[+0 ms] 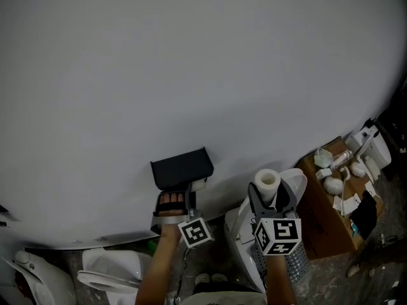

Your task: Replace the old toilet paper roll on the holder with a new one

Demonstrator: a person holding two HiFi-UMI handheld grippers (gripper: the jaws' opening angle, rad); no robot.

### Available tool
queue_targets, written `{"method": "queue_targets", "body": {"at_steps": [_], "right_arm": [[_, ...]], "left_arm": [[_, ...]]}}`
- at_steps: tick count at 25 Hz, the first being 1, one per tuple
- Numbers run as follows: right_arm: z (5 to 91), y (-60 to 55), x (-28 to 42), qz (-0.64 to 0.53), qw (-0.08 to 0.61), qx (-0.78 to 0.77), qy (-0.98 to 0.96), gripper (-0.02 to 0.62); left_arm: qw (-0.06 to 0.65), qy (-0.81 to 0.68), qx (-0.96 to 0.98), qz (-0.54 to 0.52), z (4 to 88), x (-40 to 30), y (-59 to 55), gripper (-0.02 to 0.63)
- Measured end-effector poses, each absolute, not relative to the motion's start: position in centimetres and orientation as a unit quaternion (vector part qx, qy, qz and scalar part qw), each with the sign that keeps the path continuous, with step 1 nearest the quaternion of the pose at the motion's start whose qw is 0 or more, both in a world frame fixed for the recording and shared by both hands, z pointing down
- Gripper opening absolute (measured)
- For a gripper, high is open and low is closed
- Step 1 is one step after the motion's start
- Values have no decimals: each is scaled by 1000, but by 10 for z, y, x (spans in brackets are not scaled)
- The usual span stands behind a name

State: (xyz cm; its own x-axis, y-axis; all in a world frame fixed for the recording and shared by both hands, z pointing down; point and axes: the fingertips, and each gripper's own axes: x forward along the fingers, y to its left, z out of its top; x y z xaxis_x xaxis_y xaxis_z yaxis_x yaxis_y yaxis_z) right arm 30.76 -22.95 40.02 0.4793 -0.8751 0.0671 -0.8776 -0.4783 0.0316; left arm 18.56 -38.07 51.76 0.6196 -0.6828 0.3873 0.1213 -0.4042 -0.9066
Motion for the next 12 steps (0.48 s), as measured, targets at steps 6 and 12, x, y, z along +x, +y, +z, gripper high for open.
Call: {"method": "queue_targets", "body": {"at_steps": [6, 12], "right_arm": [[400, -222, 330, 24, 32, 867, -497, 305], [402, -218, 350, 24, 42, 871, -490, 305]], "left_arm": [[520, 173, -743, -385, 518, 215, -370, 178], [535, 158, -741, -374, 520, 247, -357, 178]]}}
